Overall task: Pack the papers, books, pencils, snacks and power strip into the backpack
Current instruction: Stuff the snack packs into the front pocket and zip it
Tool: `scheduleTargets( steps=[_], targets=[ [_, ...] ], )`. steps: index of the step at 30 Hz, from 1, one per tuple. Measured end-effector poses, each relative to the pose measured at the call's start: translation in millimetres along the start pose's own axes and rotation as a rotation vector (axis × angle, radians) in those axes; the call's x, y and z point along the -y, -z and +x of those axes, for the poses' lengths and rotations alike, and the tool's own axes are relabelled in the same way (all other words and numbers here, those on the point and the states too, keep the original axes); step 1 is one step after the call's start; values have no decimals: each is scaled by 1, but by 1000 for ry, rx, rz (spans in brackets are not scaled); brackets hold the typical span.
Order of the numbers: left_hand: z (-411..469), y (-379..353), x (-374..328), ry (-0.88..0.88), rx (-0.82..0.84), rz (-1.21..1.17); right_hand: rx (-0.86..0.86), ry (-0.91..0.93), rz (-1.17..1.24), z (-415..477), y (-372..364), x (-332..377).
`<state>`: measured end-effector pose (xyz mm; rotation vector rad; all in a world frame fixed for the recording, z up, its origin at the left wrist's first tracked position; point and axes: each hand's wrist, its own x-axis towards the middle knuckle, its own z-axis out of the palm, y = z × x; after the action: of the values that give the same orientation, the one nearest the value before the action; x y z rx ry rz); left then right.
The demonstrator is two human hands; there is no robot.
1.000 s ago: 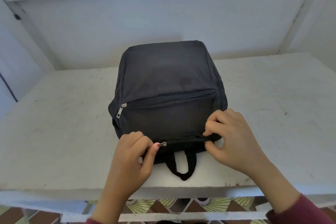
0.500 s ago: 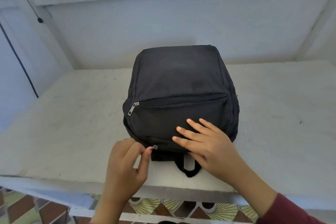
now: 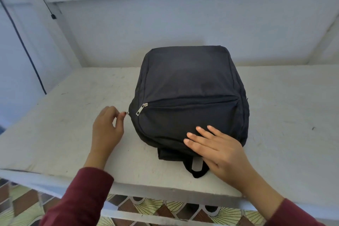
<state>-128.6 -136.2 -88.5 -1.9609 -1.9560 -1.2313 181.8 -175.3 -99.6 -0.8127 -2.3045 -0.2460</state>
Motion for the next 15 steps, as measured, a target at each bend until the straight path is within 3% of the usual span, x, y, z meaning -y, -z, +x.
scheduleTargets(
  steps=[10, 15],
  targets=[
    [47, -34, 3, 84, 98, -49, -42, -7, 2, -4, -4, 2],
    [37, -26, -9, 111, 24, -128, 30, -17, -1, -7, -1, -3]
  ],
)
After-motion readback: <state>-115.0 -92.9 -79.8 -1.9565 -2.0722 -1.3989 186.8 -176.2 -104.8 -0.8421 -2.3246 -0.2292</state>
